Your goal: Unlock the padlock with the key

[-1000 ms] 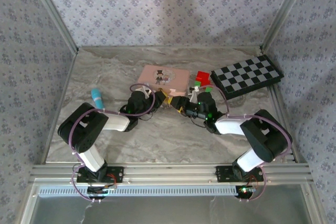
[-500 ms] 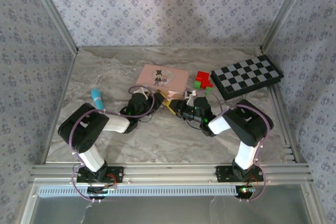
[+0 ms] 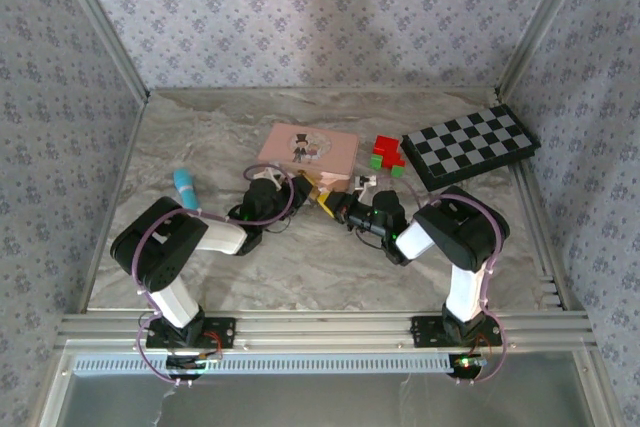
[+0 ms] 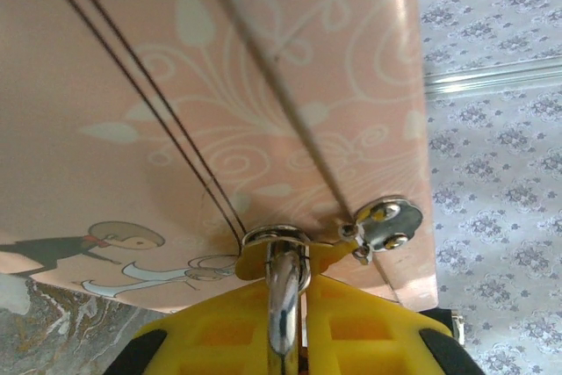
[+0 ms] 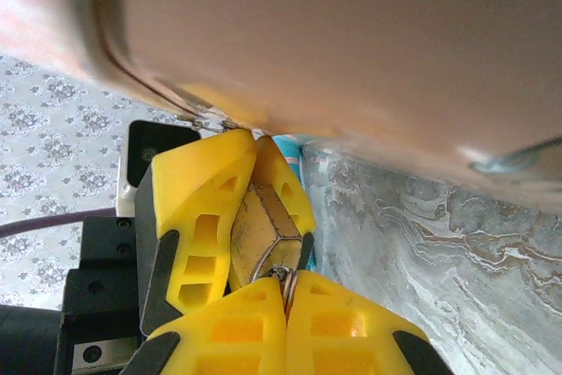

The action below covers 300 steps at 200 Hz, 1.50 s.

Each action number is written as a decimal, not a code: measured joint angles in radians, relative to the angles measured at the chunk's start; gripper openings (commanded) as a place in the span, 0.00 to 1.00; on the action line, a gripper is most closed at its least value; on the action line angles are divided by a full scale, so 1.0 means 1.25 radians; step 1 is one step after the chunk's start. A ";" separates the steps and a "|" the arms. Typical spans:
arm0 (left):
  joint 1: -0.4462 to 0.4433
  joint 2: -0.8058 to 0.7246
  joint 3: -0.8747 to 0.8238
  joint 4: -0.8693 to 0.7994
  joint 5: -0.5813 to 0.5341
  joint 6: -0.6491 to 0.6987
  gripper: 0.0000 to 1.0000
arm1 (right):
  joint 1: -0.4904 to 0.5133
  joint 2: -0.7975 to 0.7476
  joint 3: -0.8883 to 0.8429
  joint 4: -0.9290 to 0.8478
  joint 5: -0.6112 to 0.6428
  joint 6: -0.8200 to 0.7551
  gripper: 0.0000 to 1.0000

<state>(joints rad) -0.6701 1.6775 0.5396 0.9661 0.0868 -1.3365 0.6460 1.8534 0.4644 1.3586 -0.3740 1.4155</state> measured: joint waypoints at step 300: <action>0.064 0.075 0.005 0.315 0.030 0.158 0.00 | -0.094 0.022 0.169 -0.059 -0.192 0.466 0.00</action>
<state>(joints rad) -0.5900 1.7718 0.5461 1.3594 0.1242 -1.1393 0.5285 1.8812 0.6762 1.2850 -0.6136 1.9984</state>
